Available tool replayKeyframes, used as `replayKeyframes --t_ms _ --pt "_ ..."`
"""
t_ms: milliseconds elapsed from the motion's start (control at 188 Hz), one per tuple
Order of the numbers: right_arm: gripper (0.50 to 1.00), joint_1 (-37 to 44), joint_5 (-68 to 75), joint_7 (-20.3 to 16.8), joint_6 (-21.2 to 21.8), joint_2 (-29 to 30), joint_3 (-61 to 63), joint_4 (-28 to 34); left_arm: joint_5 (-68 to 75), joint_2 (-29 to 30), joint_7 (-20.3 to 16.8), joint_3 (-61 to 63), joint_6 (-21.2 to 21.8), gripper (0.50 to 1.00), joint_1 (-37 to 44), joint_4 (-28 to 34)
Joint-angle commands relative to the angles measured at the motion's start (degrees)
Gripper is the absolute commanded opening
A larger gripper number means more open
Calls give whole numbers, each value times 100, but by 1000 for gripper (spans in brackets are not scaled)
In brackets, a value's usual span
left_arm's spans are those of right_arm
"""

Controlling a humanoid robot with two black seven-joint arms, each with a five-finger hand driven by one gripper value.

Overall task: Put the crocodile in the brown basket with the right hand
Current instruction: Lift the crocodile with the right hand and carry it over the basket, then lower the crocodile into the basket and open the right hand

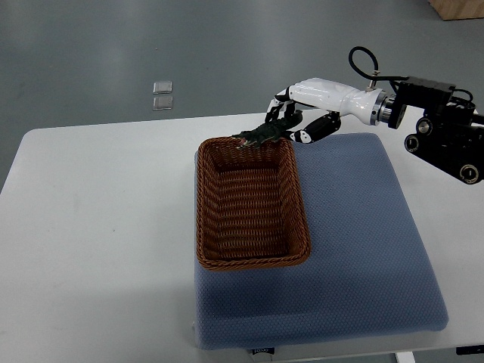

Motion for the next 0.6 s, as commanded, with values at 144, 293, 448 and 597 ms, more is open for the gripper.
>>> replayKeyframes --t_ms 144,293,448,597 --pt "709 -271 -103 -44 -464 742 -17 11 0 0 0 0 0 1000 -1 0" --pt "930 -605 -139 -53 -473 751 -17 -68 0 0 0 0 0 1000 -1 0" --pt "930 -711 -139 -45 -481 742 -44 -218 0 0 0 0 0 1000 -1 0" --pt "930 -649 -16 -36 -473 690 106 -279 0 0 0 0 0 1000 -1 0"
